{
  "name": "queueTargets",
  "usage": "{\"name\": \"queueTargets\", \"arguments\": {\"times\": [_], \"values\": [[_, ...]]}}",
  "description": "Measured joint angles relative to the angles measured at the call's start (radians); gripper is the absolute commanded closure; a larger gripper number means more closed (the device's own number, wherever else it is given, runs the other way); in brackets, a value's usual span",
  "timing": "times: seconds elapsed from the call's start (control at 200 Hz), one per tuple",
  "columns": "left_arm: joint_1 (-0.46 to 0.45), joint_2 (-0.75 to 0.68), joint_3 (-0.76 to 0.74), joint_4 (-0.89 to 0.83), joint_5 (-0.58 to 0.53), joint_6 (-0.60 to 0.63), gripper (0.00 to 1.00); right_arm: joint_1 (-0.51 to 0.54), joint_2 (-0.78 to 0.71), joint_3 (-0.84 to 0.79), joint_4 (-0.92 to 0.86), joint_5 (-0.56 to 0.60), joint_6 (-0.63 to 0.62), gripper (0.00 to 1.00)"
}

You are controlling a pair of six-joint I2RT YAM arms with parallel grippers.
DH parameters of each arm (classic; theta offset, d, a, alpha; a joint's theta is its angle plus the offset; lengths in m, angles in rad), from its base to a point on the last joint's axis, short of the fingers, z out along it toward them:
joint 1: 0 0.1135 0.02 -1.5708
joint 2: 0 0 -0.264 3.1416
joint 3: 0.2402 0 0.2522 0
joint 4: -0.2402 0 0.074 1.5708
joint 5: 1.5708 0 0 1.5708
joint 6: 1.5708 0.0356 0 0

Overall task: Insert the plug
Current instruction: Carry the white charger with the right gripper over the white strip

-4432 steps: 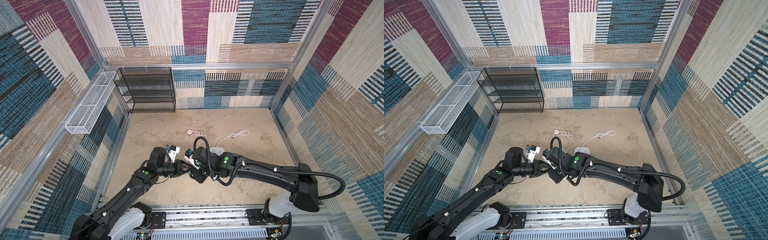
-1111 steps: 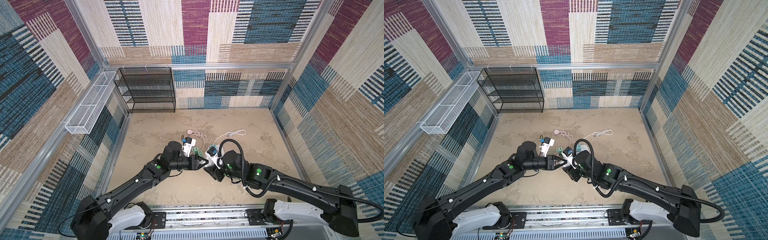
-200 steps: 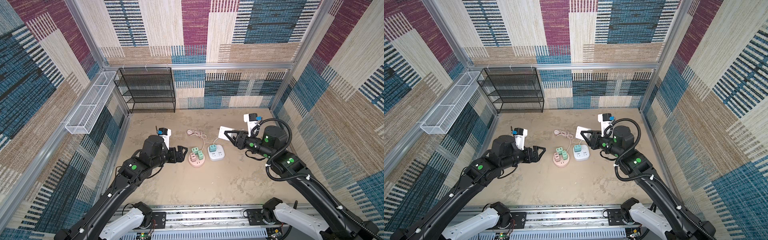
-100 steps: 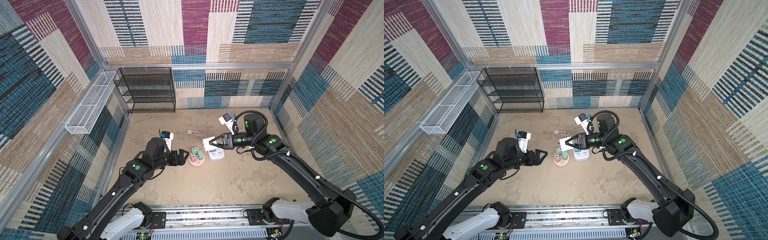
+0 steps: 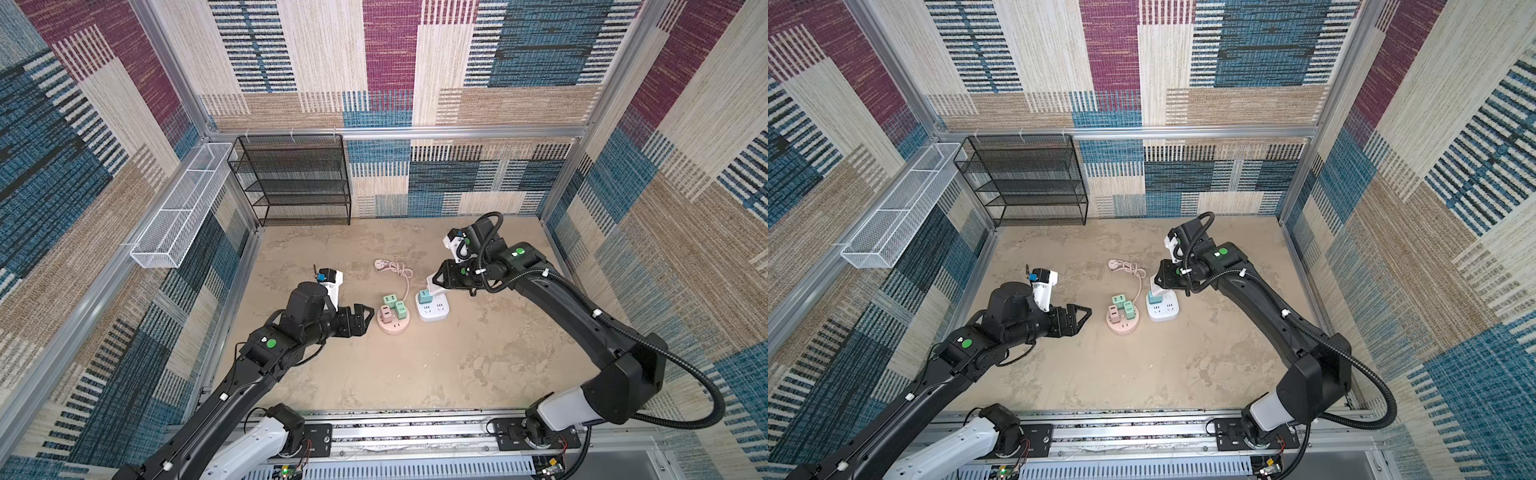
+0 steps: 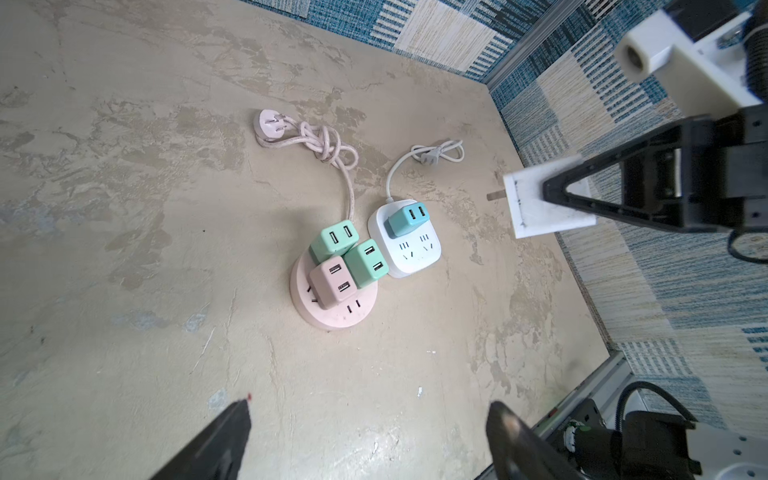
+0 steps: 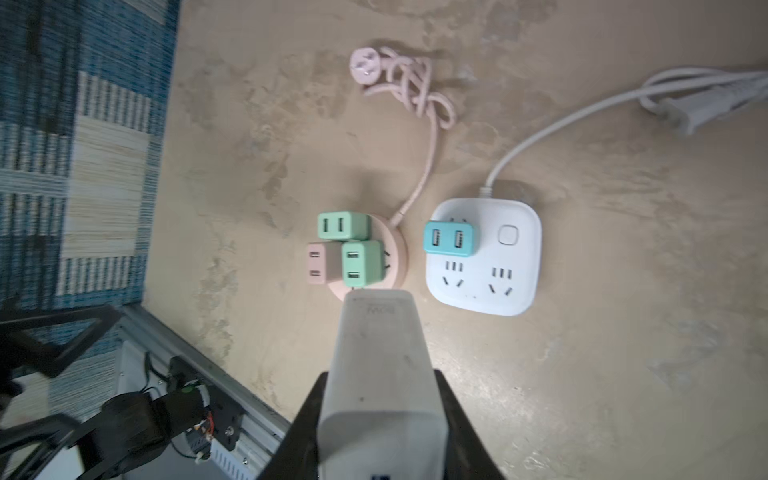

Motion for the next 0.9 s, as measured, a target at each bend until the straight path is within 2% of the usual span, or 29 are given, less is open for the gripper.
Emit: {"name": "queueTargets", "arguments": {"times": [0.15,0.326,0.901], "values": [[0.001,0.001,-0.007,0.004,0.000,-0.003,0.08,0.000,0.048,-0.022,-0.038,0.098,-0.011,1.00],[0.004,0.001,-0.017,0.005,0.000,-0.004,0.08,0.000,0.083,-0.029,-0.038,0.150,-0.023,1.00],[0.016,0.012,-0.056,0.042,0.027,-0.023,0.08,-0.002,0.212,-0.015,-0.030,0.160,-0.040,1.00]]}}
